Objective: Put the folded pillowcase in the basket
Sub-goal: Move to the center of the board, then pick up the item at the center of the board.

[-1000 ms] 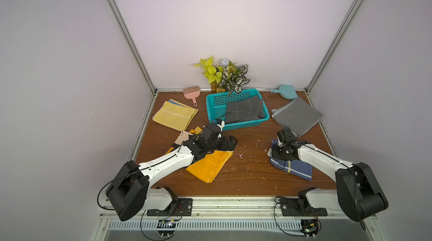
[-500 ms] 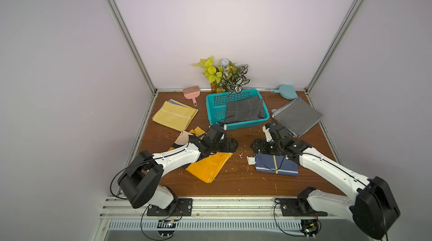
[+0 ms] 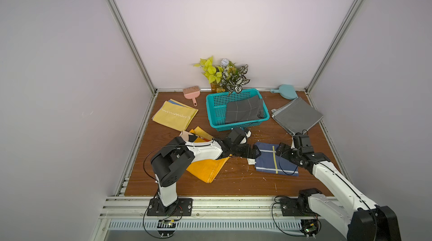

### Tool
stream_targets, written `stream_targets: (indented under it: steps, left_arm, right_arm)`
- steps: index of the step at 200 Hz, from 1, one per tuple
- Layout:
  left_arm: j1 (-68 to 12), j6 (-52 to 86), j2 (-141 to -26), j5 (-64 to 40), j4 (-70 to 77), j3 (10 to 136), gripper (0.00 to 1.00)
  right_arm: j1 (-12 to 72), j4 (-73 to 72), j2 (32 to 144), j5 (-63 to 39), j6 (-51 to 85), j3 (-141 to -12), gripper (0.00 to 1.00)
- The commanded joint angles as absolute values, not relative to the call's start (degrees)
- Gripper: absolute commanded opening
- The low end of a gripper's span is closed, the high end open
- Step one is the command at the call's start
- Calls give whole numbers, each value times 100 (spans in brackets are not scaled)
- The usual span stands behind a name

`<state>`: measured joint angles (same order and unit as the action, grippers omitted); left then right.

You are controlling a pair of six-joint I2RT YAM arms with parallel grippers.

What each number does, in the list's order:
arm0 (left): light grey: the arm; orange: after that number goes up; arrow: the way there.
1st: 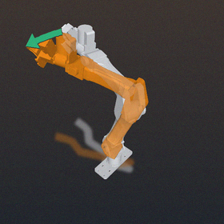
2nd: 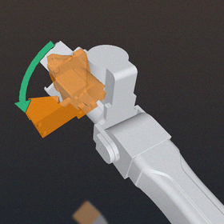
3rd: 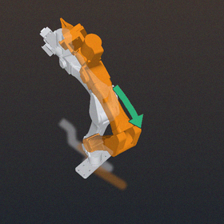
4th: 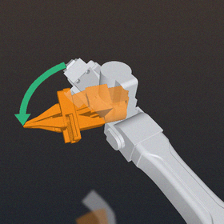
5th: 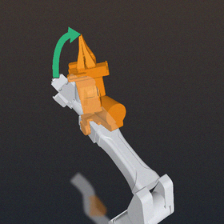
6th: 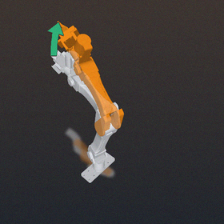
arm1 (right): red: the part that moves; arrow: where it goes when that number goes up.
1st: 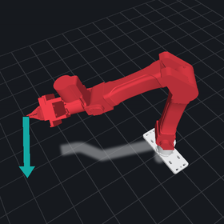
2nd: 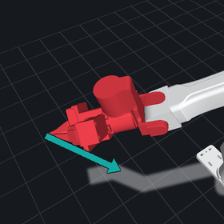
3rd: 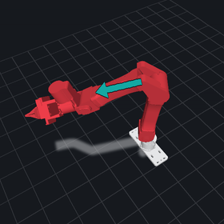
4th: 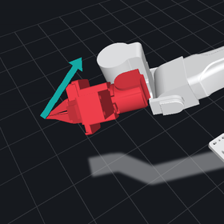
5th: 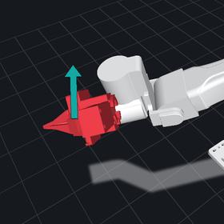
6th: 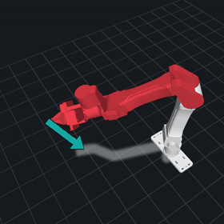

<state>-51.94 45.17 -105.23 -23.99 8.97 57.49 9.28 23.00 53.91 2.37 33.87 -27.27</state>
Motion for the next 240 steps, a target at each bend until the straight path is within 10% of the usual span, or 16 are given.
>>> stream_targets:
  steps: [1,115,147,170,205,227,240]
  left_arm:
    - [-5337,4601,-10779,-2636,1046,5986,100]
    - [-5405,3955,-11894,-2445,-422,7080,99]
    - [-5405,3808,-11996,-2497,-609,7157,73]
    - [-5405,3723,-12027,-2297,-807,7180,37]
    - [-5391,3606,-11989,-1991,-1018,7184,0]
    - [-5379,3621,-11846,-1843,-972,7081,0]
    - [-5361,3621,-11708,-1767,-933,6995,0]
  right_arm:
    - [827,2234,5164,644,3507,-2699,99]
    - [434,1795,5258,371,3887,-2086,99]
    - [378,1514,5306,141,4019,-1769,99]
    - [378,1301,5533,-125,3979,-1664,96]
    - [395,1128,5745,-754,3794,-1615,73]
    - [426,1077,5734,-965,3778,-1566,14]
    - [442,1088,5673,-993,3748,-1582,0]
